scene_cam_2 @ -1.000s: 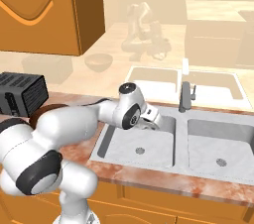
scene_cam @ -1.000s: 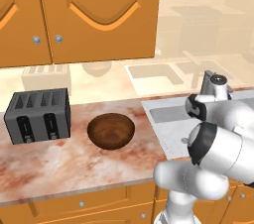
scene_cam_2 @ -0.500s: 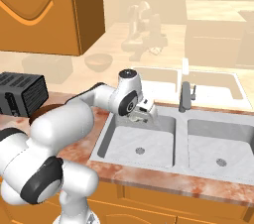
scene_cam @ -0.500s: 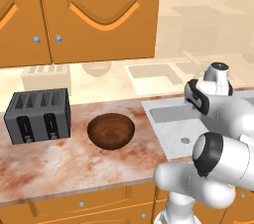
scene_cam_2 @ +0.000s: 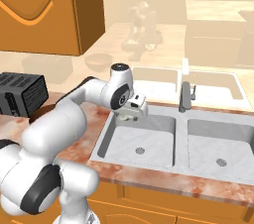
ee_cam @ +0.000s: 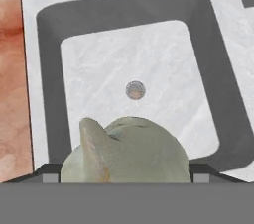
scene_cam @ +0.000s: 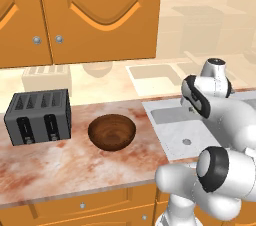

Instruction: Pick the bananas from the cabinet and place them in one bowl. Pick the garlic from the sink and place it in the other bowl.

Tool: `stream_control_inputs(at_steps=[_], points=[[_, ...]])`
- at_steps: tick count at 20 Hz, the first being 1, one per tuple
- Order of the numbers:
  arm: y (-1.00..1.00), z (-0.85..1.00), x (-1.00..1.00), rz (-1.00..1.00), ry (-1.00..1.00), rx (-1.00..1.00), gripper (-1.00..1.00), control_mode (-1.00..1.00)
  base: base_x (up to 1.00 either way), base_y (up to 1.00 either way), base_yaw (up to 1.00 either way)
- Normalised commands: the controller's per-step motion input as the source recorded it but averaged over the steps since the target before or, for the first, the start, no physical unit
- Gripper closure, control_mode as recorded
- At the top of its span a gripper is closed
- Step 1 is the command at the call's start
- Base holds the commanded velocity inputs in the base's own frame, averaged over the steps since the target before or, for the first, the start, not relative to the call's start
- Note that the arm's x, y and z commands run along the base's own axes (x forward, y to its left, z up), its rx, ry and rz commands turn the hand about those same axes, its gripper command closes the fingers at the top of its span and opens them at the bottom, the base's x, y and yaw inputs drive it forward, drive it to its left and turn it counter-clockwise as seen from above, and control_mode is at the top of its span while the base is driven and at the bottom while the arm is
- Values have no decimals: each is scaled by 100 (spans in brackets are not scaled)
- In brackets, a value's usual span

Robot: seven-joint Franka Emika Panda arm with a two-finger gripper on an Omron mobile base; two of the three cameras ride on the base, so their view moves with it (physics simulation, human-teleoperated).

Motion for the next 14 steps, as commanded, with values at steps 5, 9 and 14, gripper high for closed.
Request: stream_control_inputs(at_steps=[5,9,14], points=[[36,10,-25,8,7,2,100,-100,0,0,0],[41,6,-15,9,8,0,100,-100,0,0,0],[50,0,-4,9,5,0,100,-100,0,0,0]])
